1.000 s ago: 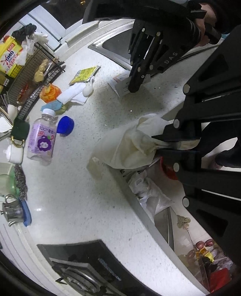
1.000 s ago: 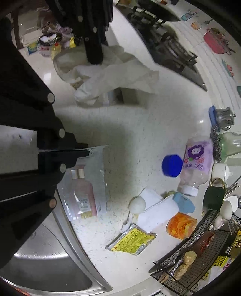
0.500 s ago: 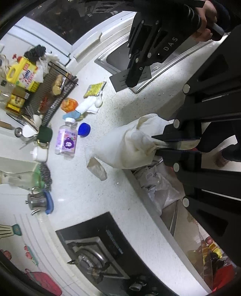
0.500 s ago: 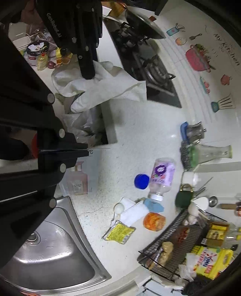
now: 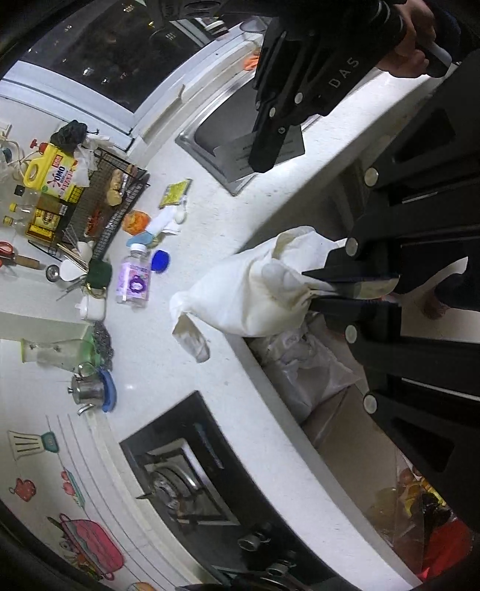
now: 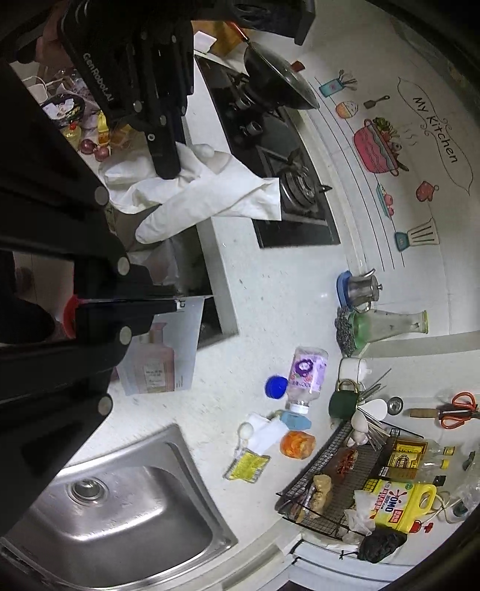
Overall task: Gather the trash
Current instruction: 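Carry the gloves and packet toward the bucket under the counter, then open the left gripper over the red bucket to drop the gloves while the right gripper releases the packet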
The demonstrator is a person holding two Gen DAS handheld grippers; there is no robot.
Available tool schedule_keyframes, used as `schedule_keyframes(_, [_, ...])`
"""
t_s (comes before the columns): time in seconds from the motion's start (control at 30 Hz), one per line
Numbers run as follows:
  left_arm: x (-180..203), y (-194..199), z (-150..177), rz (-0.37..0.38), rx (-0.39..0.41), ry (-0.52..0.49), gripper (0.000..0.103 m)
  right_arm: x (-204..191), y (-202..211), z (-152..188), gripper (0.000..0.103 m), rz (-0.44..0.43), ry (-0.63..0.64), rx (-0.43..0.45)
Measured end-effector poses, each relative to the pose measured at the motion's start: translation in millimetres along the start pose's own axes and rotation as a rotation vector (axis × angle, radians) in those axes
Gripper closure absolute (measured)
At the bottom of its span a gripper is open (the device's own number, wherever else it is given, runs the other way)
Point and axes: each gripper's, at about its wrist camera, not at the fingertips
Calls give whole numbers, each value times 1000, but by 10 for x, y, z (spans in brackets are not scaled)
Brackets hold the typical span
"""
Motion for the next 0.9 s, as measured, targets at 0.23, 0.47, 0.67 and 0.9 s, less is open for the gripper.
schedule_keyframes(0.23, [-184,-116,449,19,-122,52,97,-165,-146,332,103,-11,-35,-76])
schedule_keyframes(0.47, [-356,-596,993,34,-250,97,97,-176,-558,883,103,-9,-155,-201])
schedule_keyframes(0.67, [-548,-1325,1472,69,-306,135,97,13,-1110,1393,103,62,-202,-250])
schedule_keyframes(0.9, [-698,-2420,2123,93,-401,136,97,295,-1929,2060,103,108,-274,-298])
Point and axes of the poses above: each gripper's, at about its wrist camera, not at the fingertips, and y roughly against the way its jaws point, x to its right, z to its underside, and after that the axes turned 15 degrees about x, right-handed
